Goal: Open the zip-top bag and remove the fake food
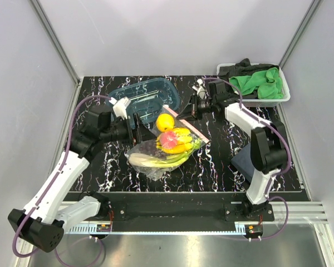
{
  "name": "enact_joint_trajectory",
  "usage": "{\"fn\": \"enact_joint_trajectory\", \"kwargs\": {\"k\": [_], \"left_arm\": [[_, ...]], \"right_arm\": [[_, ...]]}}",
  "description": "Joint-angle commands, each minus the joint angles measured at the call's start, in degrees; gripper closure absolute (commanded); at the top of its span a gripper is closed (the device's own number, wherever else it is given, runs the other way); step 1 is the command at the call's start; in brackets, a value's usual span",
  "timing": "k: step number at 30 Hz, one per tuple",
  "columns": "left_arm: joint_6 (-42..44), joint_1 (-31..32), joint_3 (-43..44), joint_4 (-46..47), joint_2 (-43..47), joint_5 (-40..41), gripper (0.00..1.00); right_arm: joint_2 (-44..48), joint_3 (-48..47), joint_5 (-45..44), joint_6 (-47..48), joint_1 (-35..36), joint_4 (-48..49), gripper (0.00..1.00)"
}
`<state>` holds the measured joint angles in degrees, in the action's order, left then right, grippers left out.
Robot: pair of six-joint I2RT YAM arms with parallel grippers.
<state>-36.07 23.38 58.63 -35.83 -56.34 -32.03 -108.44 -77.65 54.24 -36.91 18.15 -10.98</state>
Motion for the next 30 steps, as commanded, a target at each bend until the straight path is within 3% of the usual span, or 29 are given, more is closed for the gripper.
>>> {"fn": "enact_joint_trajectory", "kwargs": {"k": [1, 8, 13, 16, 21, 25, 30], "left_arm": [[-1.54, 0.18, 5.44, 4.98, 0.44, 0.92, 0.16], [1.09, 0.09, 10.18, 5.77, -5.18, 1.88, 0.14], [8.37, -0.17, 14.57, 6.13, -8.61, 0.66, 0.12], [14.26, -1.75, 15.98, 6.39, -10.98, -2.76, 0.12], [20.34, -5.35, 16.25, 10.26, -15.11, -15.85, 0.18], [20.26, -6.06, 16.43, 11.22, -18.98, -20.09, 0.22], [13.86, -6.24, 11.78, 22.89, -19.16, -22.28, 0.25]], "right_arm": [[9.21, -3.48, 1.04, 2.01, 1.89, -2.9, 1.0], [15.36, -2.25, 4.56, 4.03, 3.81, -5.71, 1.0], [19.58, 0.04, 5.44, 5.53, 4.44, -6.07, 1.0], [20.46, 0.04, 7.72, 5.97, 4.61, -5.89, 1.0], [20.64, -0.22, 11.84, 6.93, 4.61, -5.63, 1.0], [20.38, -0.05, 13.87, 6.76, 4.7, -4.75, 1.0], [20.81, 1.36, 14.67, 7.02, 4.7, -4.4, 1.0]]}}
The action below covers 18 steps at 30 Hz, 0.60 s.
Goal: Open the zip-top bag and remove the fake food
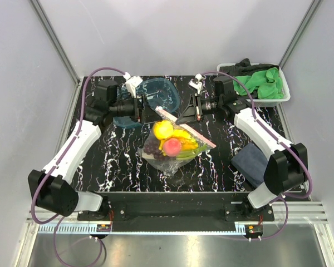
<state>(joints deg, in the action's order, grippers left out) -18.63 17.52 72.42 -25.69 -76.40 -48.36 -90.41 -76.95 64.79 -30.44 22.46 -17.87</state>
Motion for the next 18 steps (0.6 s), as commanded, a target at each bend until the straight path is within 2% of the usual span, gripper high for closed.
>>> {"fn": "enact_joint_trajectory", "kwargs": {"k": [1, 2, 5, 11, 14, 15, 16, 17, 18], "left_arm": [[-5.95, -0.64, -4.89, 15.91, 0.9, -7.18, 0.26], [-8.24, -0.82, -6.05, 21.77, 1.16, -8.58, 0.32], [-14.58, -0.64, -10.45, 29.61, 2.04, -9.21, 0.45], [-16.26, -0.73, -13.53, 30.88, 3.63, -11.58, 0.56], [-17.74, -0.73, -14.24, 32.97, 3.63, -12.11, 0.66], [-18.19, -0.73, -14.24, 33.51, 3.63, -12.11, 0.84], [-18.37, -0.73, -14.15, 33.69, 3.63, -12.11, 0.9], [-18.54, -0.73, -13.8, 33.52, 3.71, -12.02, 0.98], [-18.37, -0.64, -13.63, 33.08, 3.98, -11.85, 1.0]], "right_arm": [[2.87, 0.83, 4.11, 0.47, 0.39, 2.57, 1.0], [2.96, 1.27, 4.2, 0.29, 0.48, 2.66, 1.0], [3.57, 2.15, 3.76, 0.03, 0.48, 2.84, 1.0], [4.1, 3.12, 2.62, -1.99, 0.57, 5.3, 1.0], [4.1, 3.56, 2.79, -3.31, 0.57, 6.7, 1.0], [4.45, 3.56, 2.53, -3.4, 0.57, 6.71, 1.0], [4.37, 3.56, 2.27, -3.58, 0.57, 6.44, 1.0], [4.71, 3.12, 1.13, -3.49, 0.57, 6.18, 0.94], [4.8, 2.77, 0.43, -3.23, 0.57, 5.57, 0.85]]}}
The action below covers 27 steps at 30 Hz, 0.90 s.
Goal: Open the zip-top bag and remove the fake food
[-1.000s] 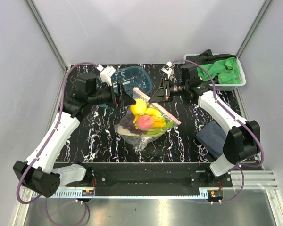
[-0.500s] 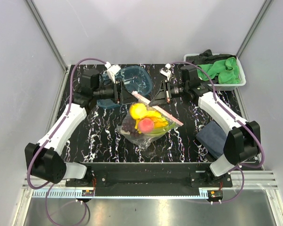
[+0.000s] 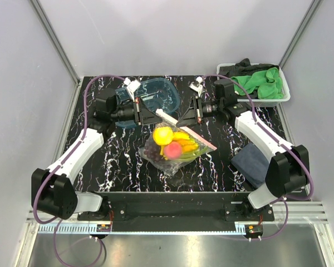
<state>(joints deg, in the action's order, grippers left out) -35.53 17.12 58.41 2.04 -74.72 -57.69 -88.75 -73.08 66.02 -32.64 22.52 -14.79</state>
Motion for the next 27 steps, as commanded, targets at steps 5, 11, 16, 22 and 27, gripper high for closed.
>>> {"fn": "enact_joint_trajectory", "kwargs": {"k": [5, 11, 16, 22, 27], "left_arm": [[-1.99, 0.63, 0.3, 4.02, 3.88, -2.6, 1.0], [-4.37, 3.09, -0.67, 3.93, 4.58, -2.16, 1.0], [-4.73, 3.71, -1.37, 3.58, 5.46, -1.11, 1.0], [-4.73, 3.71, -1.55, 2.97, 5.72, -0.4, 1.0], [-4.55, 3.71, -2.51, 2.79, 5.55, -0.75, 1.0]], "right_arm": [[2.01, -5.83, -4.05, 0.65, 1.29, -0.33, 0.47], [-2.91, -11.81, -3.27, 1.26, 3.84, -0.24, 0.37], [-6.08, -14.98, -2.39, 1.09, 6.3, 0.72, 0.32], [-5.91, -13.41, -2.03, -0.05, 7.01, 2.92, 0.44], [-4.77, -9.98, -1.42, -3.47, 7.01, 8.18, 0.49]]}}
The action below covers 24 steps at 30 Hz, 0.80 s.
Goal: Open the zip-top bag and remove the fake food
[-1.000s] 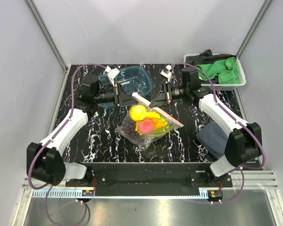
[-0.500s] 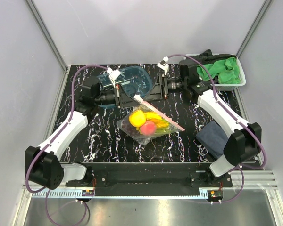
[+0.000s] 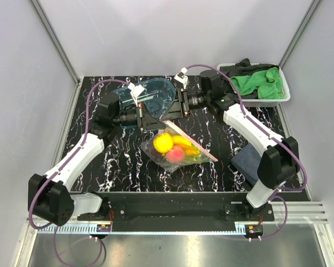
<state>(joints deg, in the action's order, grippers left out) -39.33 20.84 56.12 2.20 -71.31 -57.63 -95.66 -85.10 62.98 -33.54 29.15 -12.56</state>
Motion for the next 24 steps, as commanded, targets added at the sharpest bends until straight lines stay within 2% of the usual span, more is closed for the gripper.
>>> {"fn": "enact_joint_trajectory", "kwargs": {"k": [1, 8, 11, 12, 13, 20, 24], "left_arm": [[-0.57, -0.01, -0.31, 2.29, 2.23, -0.82, 1.0], [-0.13, -0.01, -0.48, 1.14, 2.84, 0.58, 1.0], [0.22, -0.01, 0.65, -1.13, 2.23, 1.9, 1.0], [0.39, -0.01, 1.18, -2.01, 2.05, 3.03, 1.0], [0.66, -0.01, 1.71, -6.11, 1.88, 6.09, 1.0], [-5.66, -0.45, 2.6, -7.29, 1.87, 13.58, 1.0], [-11.11, -1.06, 0.93, 0.24, 2.49, 12.81, 1.0]], "right_arm": [[2.32, 2.65, 1.62, -2.84, 0.47, 6.49, 0.5], [2.49, 3.01, 1.53, -3.46, 0.39, 6.76, 0.69], [3.11, 3.19, 1.18, -3.55, 0.39, 6.76, 0.84], [3.28, 3.36, 1.01, -3.55, 0.39, 6.41, 0.95], [3.81, 3.88, 0.74, -3.2, 0.3, 6.14, 0.99], [7.23, 6.35, -4.35, 2.42, 0.38, -2.8, 1.0], [10.48, 7.75, -8.04, 5.85, 0.3, -7.04, 1.0]]}}
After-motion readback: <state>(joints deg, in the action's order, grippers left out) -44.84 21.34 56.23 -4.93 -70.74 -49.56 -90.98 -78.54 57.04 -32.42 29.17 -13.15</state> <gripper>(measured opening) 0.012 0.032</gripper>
